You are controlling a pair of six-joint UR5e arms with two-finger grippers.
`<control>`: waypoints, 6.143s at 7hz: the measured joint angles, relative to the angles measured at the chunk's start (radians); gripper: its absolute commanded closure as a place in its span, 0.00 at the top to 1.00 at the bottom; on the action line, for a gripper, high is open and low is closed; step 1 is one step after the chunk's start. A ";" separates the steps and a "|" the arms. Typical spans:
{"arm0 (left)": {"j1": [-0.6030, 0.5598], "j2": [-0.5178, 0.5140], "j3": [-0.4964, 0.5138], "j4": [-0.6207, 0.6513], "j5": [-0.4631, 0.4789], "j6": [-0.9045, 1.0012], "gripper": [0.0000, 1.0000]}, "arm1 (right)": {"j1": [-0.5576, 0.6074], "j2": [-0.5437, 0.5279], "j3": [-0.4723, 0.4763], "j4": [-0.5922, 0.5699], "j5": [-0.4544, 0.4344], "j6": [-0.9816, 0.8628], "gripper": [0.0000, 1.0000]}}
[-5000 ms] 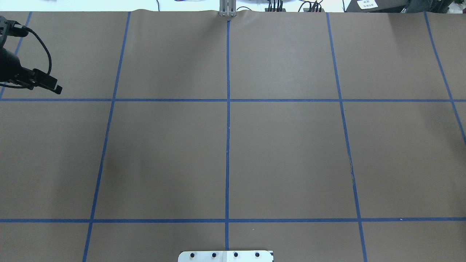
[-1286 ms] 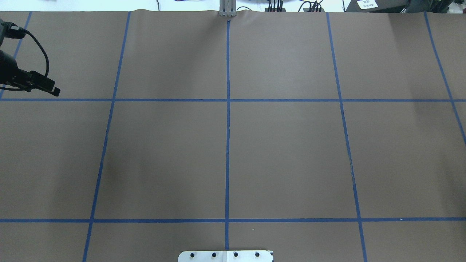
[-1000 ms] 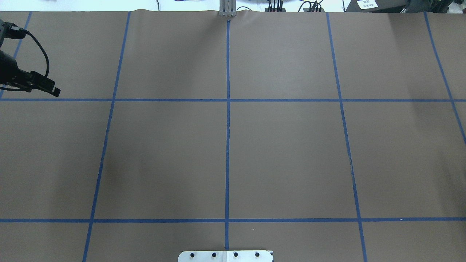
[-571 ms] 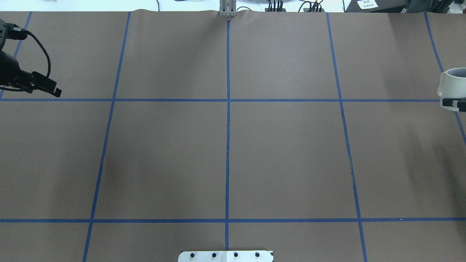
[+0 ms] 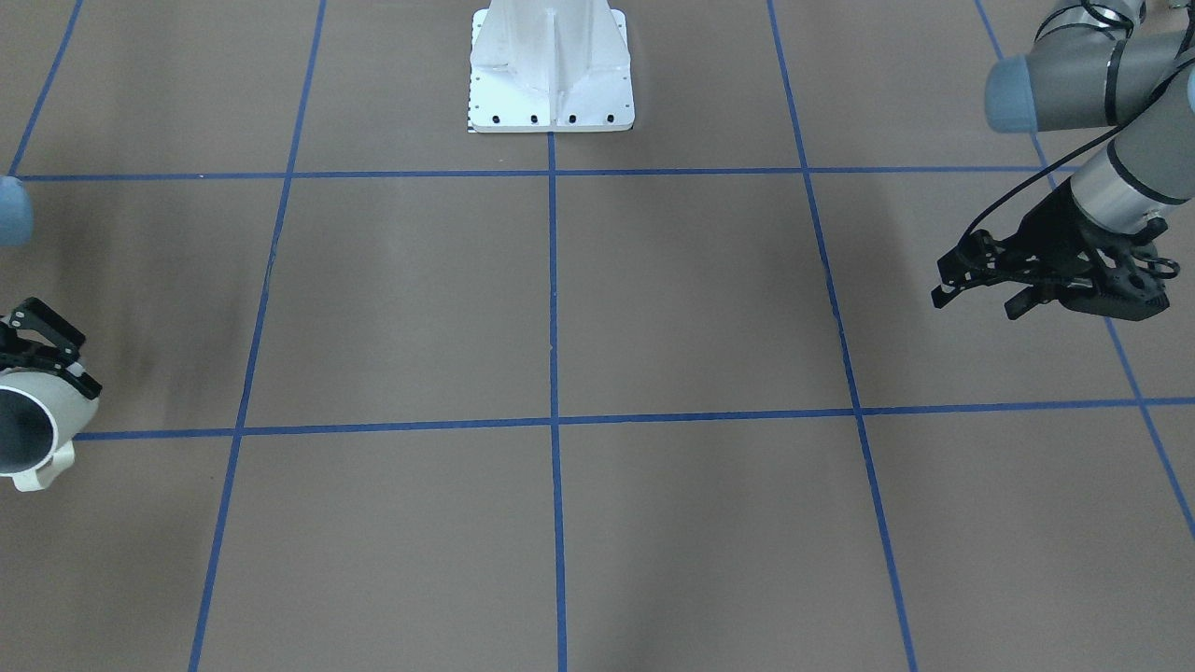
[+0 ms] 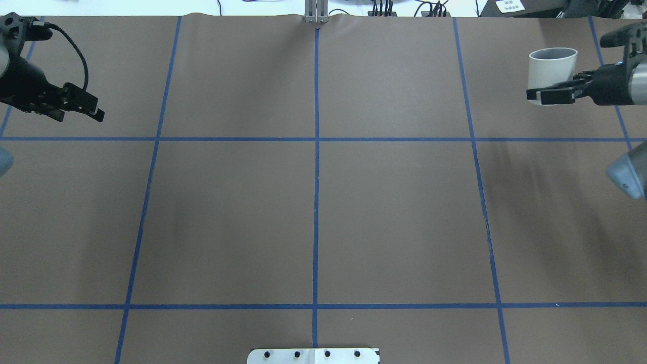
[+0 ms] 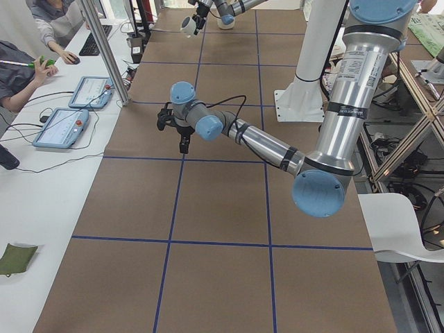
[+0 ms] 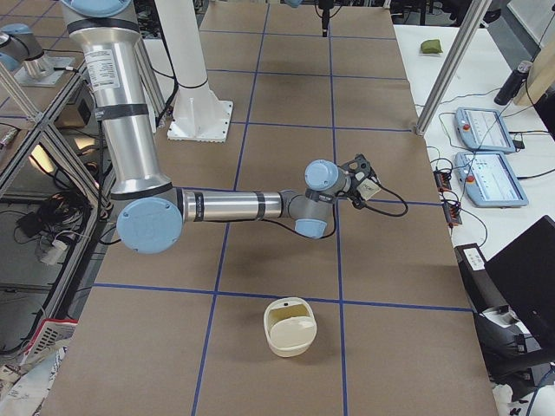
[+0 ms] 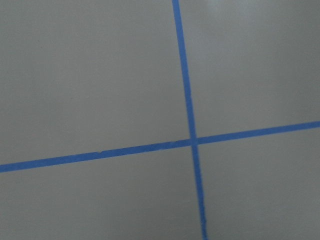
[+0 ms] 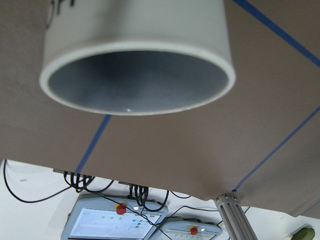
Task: Left arm hands cup to right arm to dump lemon
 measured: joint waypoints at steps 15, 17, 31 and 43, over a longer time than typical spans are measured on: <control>0.161 -0.576 0.405 -0.212 -0.003 -0.952 0.89 | -0.593 0.458 0.046 -0.573 -0.974 -0.200 0.19; 0.179 -0.590 0.416 -0.243 -0.002 -0.974 0.64 | -0.610 0.473 0.047 -0.572 -0.992 -0.167 0.19; 0.252 -0.619 0.427 -0.284 -0.001 -0.977 0.37 | -0.634 0.480 0.076 -0.566 -0.996 -0.160 0.21; 0.265 -0.619 0.440 -0.284 -0.001 -0.966 0.00 | -0.656 0.456 0.087 -0.570 -1.064 -0.178 0.99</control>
